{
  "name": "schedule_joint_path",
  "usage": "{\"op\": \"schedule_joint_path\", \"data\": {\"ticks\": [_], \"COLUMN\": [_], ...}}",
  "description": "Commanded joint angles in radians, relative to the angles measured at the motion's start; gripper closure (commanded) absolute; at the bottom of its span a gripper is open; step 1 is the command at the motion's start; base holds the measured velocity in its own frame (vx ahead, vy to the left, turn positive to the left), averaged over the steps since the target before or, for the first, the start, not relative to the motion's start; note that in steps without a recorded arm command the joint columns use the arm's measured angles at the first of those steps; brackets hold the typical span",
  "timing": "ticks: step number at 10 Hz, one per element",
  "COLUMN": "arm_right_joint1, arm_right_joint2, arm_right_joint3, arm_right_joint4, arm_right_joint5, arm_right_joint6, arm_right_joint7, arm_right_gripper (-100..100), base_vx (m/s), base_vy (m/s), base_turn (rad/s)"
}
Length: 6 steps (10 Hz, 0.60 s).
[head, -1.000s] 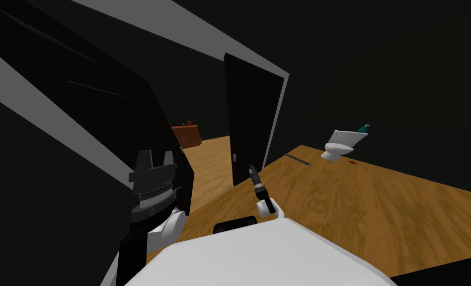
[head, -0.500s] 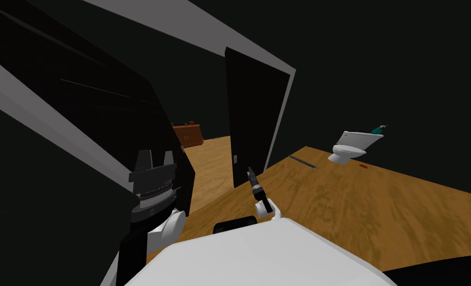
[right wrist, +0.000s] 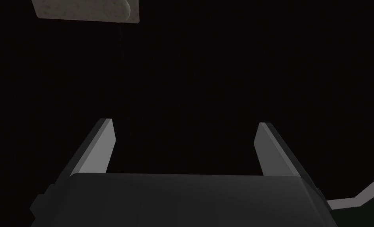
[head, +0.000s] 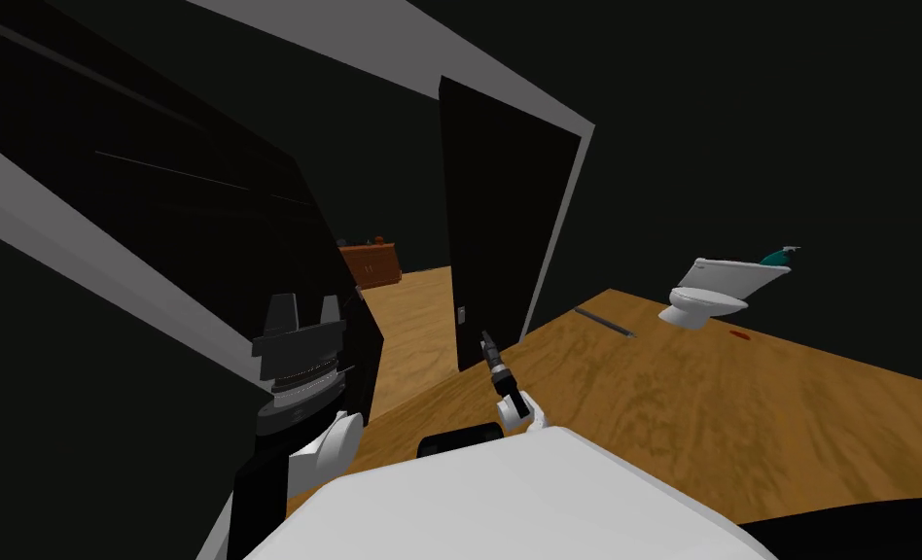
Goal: Push the door open
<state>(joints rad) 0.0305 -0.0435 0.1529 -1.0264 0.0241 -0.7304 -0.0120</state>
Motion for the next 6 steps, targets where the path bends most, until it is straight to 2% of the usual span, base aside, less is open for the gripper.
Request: {"op": "schedule_joint_path", "data": {"ticks": [1,6], "arm_right_joint1": [-0.015,-0.065], "arm_right_joint2": [0.004,0.018], "arm_right_joint3": [0.003,0.015], "arm_right_joint4": [0.04,0.165], "arm_right_joint5": [0.002,0.007], "arm_right_joint6": [-0.007,-0.019], "arm_right_joint7": [-0.004,-0.02], "arm_right_gripper": [-100,-100], "base_vx": [0.048,0.084], "base_vy": [-0.014,-0.048], "base_turn": [0.047,0.064]}}
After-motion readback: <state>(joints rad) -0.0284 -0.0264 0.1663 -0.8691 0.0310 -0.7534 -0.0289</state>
